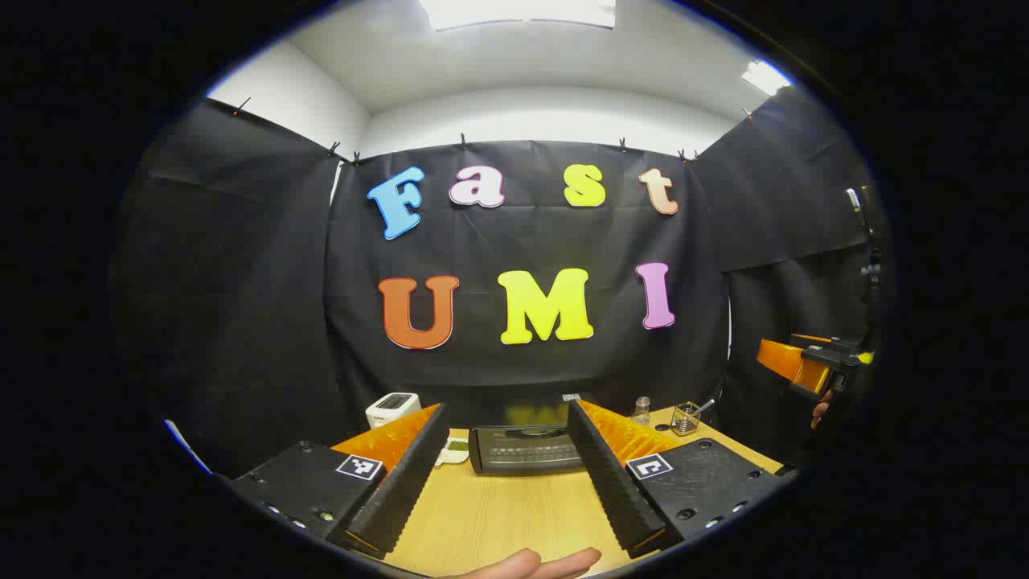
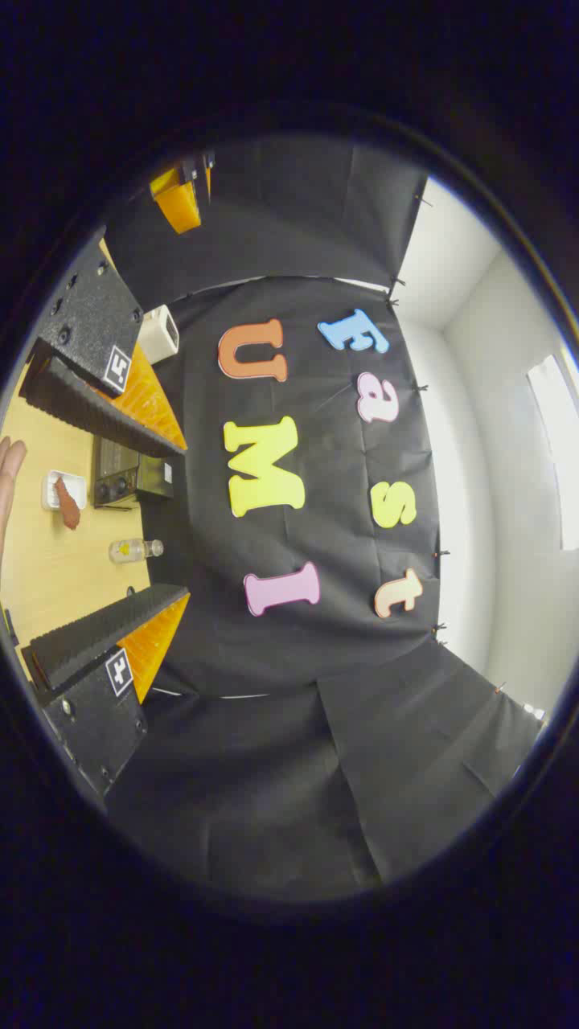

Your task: Open the electric oven with the left hand, put the food in, and close the electric oven.

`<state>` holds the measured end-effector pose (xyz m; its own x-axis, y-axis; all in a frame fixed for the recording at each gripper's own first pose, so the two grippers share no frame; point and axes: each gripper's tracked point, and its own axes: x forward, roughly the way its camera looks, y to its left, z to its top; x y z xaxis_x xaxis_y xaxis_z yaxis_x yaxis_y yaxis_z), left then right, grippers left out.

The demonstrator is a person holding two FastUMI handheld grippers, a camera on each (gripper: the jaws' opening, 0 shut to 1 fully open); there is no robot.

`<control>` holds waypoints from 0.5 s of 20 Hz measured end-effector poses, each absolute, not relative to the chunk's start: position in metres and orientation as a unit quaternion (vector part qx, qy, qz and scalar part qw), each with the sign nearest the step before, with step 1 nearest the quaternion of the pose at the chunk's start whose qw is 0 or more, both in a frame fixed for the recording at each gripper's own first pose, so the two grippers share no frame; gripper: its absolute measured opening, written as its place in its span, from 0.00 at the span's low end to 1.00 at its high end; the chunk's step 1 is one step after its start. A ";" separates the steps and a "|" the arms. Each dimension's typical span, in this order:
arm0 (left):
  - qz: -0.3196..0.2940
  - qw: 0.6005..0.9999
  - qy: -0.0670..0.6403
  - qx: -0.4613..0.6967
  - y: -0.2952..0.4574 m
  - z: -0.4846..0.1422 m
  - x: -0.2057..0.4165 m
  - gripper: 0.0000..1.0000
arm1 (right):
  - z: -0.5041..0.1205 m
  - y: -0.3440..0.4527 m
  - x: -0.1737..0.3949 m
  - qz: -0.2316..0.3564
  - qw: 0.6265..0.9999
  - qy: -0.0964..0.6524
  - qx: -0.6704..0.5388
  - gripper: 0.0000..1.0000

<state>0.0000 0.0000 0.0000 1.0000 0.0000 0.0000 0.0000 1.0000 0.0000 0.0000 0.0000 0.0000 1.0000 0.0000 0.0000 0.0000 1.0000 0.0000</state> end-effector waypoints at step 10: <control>0.002 1.000 -0.021 0.007 -0.007 -0.015 0.035 0.96 | -0.009 -0.024 0.026 0.000 1.000 -0.029 -0.013 1.00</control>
<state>0.0347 -0.0068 -0.0154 0.9991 0.0037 0.0427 -0.0043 0.9999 0.0138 0.0257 -0.0242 -0.0089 0.9984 0.0000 0.0571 0.0014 0.9997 -0.0258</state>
